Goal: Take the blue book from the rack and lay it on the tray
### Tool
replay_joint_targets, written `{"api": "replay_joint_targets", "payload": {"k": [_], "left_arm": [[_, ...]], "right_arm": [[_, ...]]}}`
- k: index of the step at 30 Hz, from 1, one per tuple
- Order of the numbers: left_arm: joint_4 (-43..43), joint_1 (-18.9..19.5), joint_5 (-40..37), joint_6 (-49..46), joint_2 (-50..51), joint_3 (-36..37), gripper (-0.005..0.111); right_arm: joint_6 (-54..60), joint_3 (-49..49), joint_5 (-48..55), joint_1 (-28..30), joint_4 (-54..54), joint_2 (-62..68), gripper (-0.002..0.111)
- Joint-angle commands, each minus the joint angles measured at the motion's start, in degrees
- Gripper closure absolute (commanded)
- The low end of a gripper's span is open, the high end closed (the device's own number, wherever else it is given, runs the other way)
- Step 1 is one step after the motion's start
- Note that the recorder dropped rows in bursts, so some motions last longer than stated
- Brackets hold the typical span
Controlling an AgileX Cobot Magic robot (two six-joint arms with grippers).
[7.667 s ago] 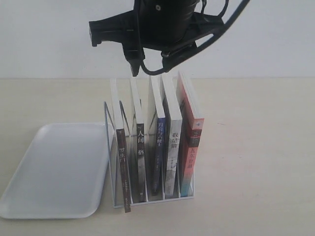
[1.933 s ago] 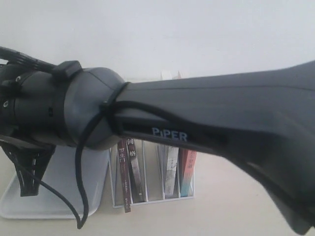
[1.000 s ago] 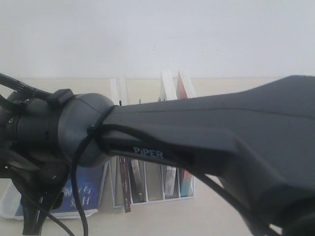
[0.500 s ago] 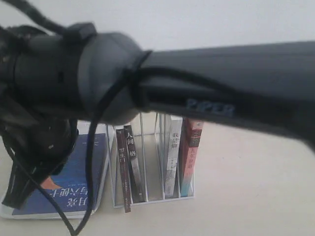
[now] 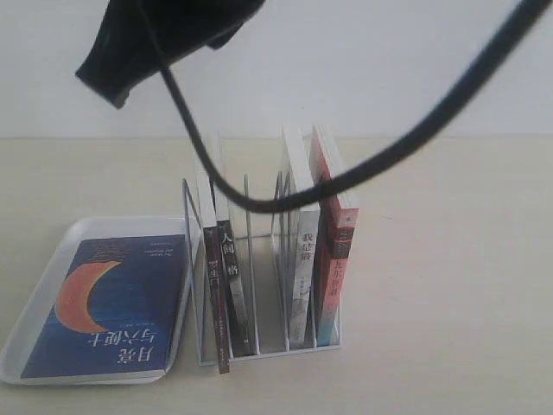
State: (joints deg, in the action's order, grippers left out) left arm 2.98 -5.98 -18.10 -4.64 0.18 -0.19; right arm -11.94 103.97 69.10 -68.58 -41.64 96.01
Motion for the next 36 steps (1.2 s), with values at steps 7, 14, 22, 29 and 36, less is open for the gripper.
{"api": "replay_joint_targets", "payload": {"k": [7,14,22,29,36], "left_arm": [[-0.03,0.2,0.09,0.39,-0.18,0.19,0.102],[-0.03,0.2,0.09,0.39,-0.18,0.19,0.102],[-0.03,0.2,0.09,0.39,-0.18,0.19,0.102],[-0.03,0.2,0.09,0.39,-0.18,0.19,0.102],[-0.03,0.2,0.09,0.39,-0.18,0.19,0.102]], "right_arm": [[-15.99,-18.02,0.86,0.07,-12.41,-16.43,0.108],[-25.73,-37.62,0.86,0.07,-23.44,-30.11,0.108],[-29.96,-50.92,-0.52,0.07,-16.38,-46.56,0.108],[-17.8,-51.54,-8.36,0.07,-3.7,-55.16,0.108],[-18.17,-51.54,-9.33,0.07,-3.74,-58.33,0.108]]}}
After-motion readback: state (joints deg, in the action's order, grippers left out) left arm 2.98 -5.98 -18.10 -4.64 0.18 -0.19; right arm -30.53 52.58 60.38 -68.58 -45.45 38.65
